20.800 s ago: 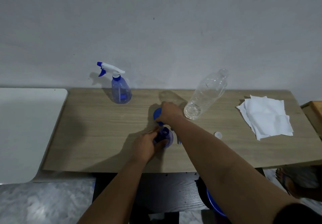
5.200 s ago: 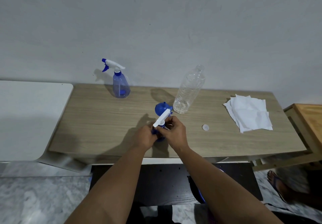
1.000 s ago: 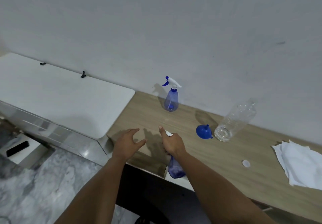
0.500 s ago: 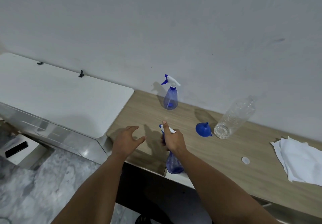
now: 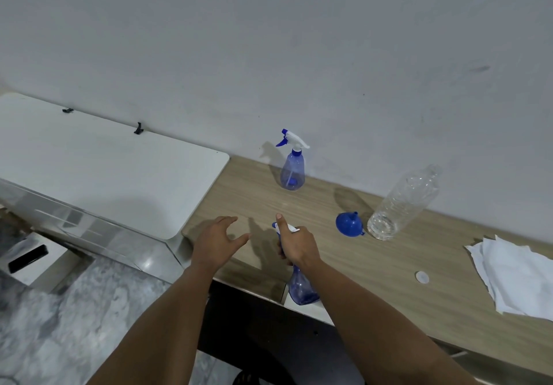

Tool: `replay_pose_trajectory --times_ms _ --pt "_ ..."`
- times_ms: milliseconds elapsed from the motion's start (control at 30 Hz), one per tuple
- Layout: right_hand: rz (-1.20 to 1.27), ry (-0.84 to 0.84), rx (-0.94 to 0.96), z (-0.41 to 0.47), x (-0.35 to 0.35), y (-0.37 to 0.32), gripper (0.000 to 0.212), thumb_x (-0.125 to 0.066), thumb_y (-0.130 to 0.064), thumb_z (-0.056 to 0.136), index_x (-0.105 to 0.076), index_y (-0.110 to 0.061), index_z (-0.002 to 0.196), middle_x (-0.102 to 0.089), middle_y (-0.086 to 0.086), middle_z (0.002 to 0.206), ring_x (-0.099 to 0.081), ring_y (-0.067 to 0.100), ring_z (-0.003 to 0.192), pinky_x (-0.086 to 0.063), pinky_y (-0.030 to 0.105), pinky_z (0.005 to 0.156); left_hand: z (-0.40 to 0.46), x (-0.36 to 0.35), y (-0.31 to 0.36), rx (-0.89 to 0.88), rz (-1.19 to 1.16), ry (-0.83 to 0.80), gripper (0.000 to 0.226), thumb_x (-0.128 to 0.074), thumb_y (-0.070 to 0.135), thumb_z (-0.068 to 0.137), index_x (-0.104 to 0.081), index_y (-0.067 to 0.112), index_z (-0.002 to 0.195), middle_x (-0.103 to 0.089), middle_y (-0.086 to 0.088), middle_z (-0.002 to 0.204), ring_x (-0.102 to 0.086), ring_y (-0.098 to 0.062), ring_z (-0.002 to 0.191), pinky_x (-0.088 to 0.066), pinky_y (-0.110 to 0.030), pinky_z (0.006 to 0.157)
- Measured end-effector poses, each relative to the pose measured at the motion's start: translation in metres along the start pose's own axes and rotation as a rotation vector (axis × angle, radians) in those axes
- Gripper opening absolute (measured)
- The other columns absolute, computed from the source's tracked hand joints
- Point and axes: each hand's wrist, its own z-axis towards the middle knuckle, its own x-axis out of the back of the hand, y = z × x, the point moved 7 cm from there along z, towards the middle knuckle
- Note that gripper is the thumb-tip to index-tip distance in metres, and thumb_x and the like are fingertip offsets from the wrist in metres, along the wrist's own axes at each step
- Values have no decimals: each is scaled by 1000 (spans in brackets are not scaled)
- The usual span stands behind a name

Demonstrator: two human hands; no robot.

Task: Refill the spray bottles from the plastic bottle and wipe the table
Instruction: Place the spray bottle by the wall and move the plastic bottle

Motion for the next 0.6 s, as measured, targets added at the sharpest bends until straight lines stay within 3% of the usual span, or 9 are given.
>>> replay_pose_trajectory --times_ms 67,167,400,600 --pt "-32 25 -3 7 1 6 120 -25 -112 55 -75 -8 89 -76 6 75 -75 27 70 -66 48 76 1 0 0 3 1 1 66 -75 55 78 -61 19 132 -60 2 136 -55 -16 125 -46 -33 103" --pt "-39 26 9 13 0 8 123 -23 -114 48 -74 -11 89 -77 5 77 -76 26 73 -65 49 78 2 1 0 4 3 6 66 -75 55 78 -61 19 132 -60 2 135 -55 -16 125 -44 -32 103" --pt "-14 33 14 13 3 0 117 -24 -113 51 -75 -14 88 -77 2 79 -75 24 77 -64 49 83 5 3 -1 13 11 -3 67 -73 59 77 -61 21 132 -60 4 135 -55 -16 124 -47 -35 103" --pt "-45 45 -7 9 0 -6 109 -28 -108 62 -72 -12 88 -75 4 76 -74 25 72 -64 44 78 6 7 -4 41 10 -2 67 -73 58 78 -61 22 132 -59 5 136 -54 -15 126 -45 -33 104"
